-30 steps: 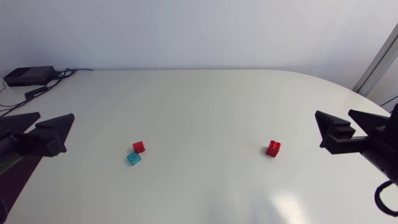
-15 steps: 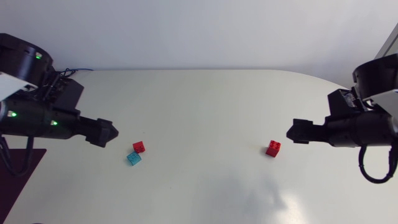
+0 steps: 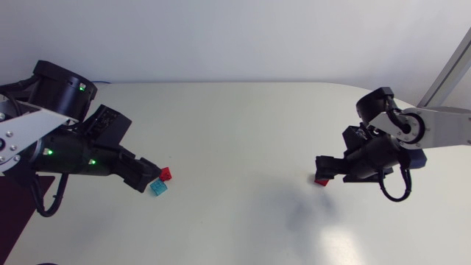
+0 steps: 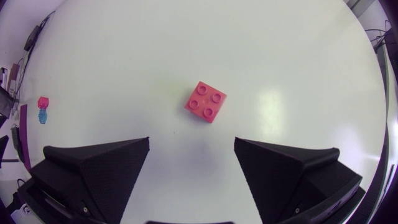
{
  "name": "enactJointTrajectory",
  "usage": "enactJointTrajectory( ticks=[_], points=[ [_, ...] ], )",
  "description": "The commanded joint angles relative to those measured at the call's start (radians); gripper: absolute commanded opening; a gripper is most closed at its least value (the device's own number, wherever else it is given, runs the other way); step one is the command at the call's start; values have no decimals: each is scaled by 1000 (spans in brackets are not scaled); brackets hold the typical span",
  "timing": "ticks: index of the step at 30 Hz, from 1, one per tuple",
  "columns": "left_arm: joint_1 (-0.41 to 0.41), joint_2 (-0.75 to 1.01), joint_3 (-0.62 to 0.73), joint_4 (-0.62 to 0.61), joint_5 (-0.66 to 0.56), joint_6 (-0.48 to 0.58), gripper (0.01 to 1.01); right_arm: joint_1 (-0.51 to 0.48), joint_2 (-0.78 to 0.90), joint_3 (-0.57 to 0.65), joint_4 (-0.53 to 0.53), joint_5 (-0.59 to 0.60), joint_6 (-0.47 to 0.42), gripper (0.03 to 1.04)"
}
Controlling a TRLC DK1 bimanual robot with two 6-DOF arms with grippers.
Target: Sort duplo bricks by size, large to the right and small to the left
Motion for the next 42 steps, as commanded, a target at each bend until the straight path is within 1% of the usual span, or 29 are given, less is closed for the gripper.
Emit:
enactJointTrajectory(
  ticks=[1, 7, 12, 15, 17, 19, 20, 21, 22, 26, 28, 29, 31, 39, 42],
  points=[
    [-9, -17, -33, 20, 12, 39, 972, 13, 66, 55, 8, 12, 26, 916],
    [-21, -25, -53, 40, 12, 45, 972, 20, 188, 147, 3, 89, 35, 902],
    [-26, -29, -64, 51, 12, 50, 972, 22, 257, 196, -20, 118, 58, 898],
    [-26, -32, -70, 58, 12, 54, 972, 23, 285, 205, -28, 120, 66, 800],
    [-29, -35, -73, 63, 12, 56, 972, 25, 290, 207, -28, 123, 67, 682],
    [-32, -35, -75, 64, 13, 56, 972, 25, 288, 207, -26, 126, 72, 538],
    [-32, -35, -75, 64, 12, 56, 972, 25, 290, 208, -29, 126, 72, 523],
    [-32, -35, -75, 64, 13, 56, 972, 25, 290, 207, -29, 127, 73, 459],
    [-33, -37, -76, 66, 13, 56, 972, 25, 290, 205, -29, 126, 73, 441],
    [-33, -38, -82, 69, 13, 54, 972, 36, 291, 202, -35, 110, 60, 411],
    [-33, -41, -85, 69, 13, 56, 972, 56, 285, 198, -37, 103, 52, 387],
    [-33, -44, -85, 69, 13, 56, 972, 65, 276, 196, -34, 97, 49, 356],
    [-33, -49, -85, 69, 13, 56, 972, 94, 254, 192, -34, 61, 32, 354],
    [-41, -63, -104, 77, 13, 58, 972, 255, 197, 230, -60, 21, -2, 352],
    [-61, -68, -116, 87, 13, 58, 972, 276, 184, 276, -75, -58, -6, 354]
  ],
)
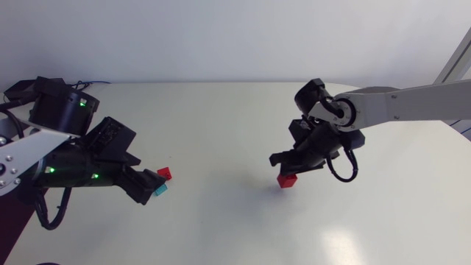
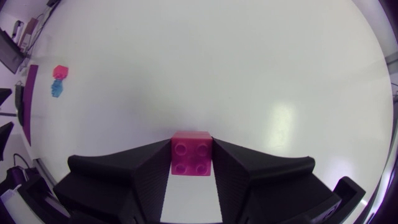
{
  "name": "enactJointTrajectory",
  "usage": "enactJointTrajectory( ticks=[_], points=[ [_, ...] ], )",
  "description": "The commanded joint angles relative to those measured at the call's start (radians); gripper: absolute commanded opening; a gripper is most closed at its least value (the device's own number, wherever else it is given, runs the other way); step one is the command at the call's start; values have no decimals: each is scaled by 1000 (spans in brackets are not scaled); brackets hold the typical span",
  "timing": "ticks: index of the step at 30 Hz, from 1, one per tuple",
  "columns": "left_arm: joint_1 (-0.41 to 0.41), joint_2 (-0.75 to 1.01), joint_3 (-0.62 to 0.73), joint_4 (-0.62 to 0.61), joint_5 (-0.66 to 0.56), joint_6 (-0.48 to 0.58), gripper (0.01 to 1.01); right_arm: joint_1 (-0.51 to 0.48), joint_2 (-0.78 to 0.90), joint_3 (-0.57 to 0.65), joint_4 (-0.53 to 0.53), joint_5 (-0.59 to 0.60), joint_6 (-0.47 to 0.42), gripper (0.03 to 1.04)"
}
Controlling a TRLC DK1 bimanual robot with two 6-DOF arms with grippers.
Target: Sort duplo bricks by size, large to the right and small to the left
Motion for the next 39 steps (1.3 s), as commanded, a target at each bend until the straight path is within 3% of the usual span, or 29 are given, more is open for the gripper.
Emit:
enactJointTrajectory(
  ticks=[1, 8, 16, 23, 39],
  points=[
    [-21, -22, -37, 17, 10, 24, 972, 9, -25, 66, -36, -60, -12, 354],
    [-96, -70, -125, 232, 30, 35, 972, -12, -54, 156, -87, -380, -2, 354],
    [-194, -39, -129, 413, 39, 34, 972, 0, -91, 259, -164, -590, 4, 354],
    [-296, -4, -125, 473, 39, 29, 972, 51, -78, 327, -170, -639, 14, 354],
    [-323, 50, -53, 546, 85, 21, 911, 109, -95, 311, -173, -655, -9, 354]
  ],
)
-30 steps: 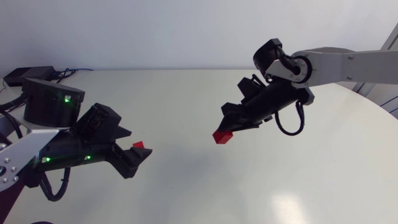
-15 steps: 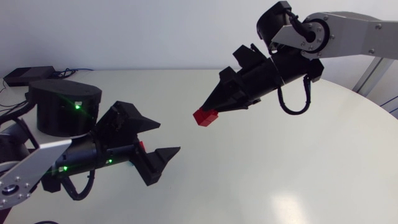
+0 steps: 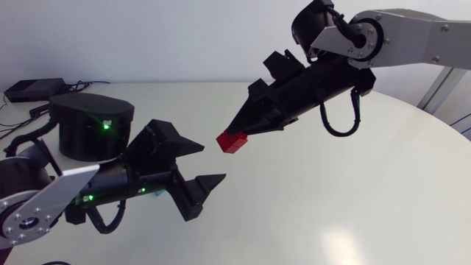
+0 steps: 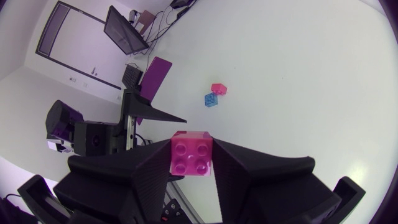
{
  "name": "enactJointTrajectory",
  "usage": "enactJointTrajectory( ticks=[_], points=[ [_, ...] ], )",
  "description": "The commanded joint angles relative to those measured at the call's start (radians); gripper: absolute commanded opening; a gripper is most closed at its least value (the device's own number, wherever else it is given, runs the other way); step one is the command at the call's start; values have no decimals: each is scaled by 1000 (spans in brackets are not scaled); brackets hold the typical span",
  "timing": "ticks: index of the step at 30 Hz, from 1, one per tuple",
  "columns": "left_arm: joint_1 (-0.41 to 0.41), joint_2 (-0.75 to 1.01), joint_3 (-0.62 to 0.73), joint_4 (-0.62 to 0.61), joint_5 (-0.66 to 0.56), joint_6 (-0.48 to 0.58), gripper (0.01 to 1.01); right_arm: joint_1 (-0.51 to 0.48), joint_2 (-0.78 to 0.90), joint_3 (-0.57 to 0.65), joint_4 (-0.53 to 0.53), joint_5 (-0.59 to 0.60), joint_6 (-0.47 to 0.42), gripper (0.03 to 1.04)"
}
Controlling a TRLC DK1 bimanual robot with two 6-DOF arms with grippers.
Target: Sort duplo bricks by size, large to the right and small to the left
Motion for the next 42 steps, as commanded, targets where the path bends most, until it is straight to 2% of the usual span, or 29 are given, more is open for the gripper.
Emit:
enactJointTrajectory(
  ticks=[1, 6, 9, 13, 16, 17, 26, 28, 33, 36, 42],
  points=[
    [2, 16, 41, 20, 17, -5, 911, 17, -14, -13, -12, -10, -7, 354],
    [-5, 33, 73, 18, 17, -14, 907, 23, 18, -26, 9, -10, -16, 354],
    [-8, 40, 79, 15, 16, -13, 816, 23, 30, -30, 25, -10, -19, 354],
    [-4, 54, 79, 17, 16, -10, 792, 23, 35, -46, 31, -11, -24, 354],
    [-2, 60, 76, 24, 17, -7, 584, 28, 33, -59, 34, -13, -26, 354],
    [-4, 60, 75, 29, 17, -7, 548, 31, 32, -64, 34, -14, -26, 354],
    [-12, 82, 75, 46, 22, 4, 507, 46, 15, -78, 32, -16, -22, 354],
    [-16, 91, 76, 44, 34, 12, 462, 46, 13, -73, 31, -14, -21, 354],
    [-2, 109, 79, 38, 98, 33, 257, 46, 9, -73, 31, -16, -19, 354],
    [16, 126, 92, 0, 149, 44, 228, 43, 4, -70, 31, -14, -19, 354],
    [42, 117, 73, -63, 152, 108, 226, 38, -14, -52, 29, -5, -18, 354]
  ],
)
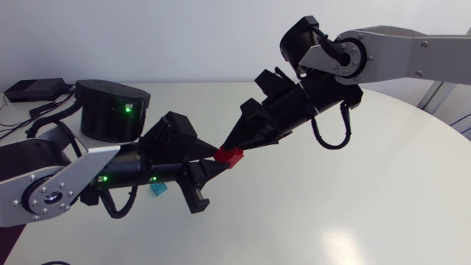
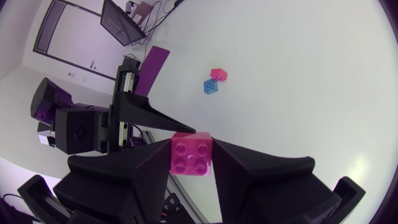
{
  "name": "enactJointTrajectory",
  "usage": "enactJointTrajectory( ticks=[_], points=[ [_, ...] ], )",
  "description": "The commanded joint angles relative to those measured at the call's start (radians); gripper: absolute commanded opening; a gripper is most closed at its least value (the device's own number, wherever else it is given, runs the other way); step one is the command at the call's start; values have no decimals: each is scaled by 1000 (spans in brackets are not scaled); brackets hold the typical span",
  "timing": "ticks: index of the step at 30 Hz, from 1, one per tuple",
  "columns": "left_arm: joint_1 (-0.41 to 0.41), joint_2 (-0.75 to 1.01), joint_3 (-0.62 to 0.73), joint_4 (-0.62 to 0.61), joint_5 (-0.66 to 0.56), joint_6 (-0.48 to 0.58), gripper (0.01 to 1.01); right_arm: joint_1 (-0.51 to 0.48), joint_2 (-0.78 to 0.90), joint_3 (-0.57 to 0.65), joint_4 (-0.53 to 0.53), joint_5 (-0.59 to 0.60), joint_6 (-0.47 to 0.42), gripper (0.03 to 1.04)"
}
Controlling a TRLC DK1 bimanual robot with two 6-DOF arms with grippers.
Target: Sort duplo bricks by size, large to the right and small to the left
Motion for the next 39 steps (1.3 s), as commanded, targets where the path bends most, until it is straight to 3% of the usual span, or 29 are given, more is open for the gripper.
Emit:
enactJointTrajectory(
  ticks=[1, 12, 19, 24, 30, 39],
  points=[
    [20, 4, -8, -54, 30, 41, 226, 1, -31, 7, 9, -10, -22, 354],
    [195, -131, -129, -134, 90, 136, 226, -19, -17, 46, 16, 29, -24, 354],
    [580, -115, -210, -135, 245, 321, 228, 25, 95, 47, 50, 125, -65, 354],
    [746, 41, -206, -80, 272, 397, 228, 76, 187, 103, 61, 191, -81, 354],
    [812, 195, -157, -68, 274, 426, 228, 160, 340, 265, 28, 309, -118, 354],
    [802, 316, -125, -68, 237, 435, 231, 266, 584, 524, -65, 423, -153, 354]
  ],
)
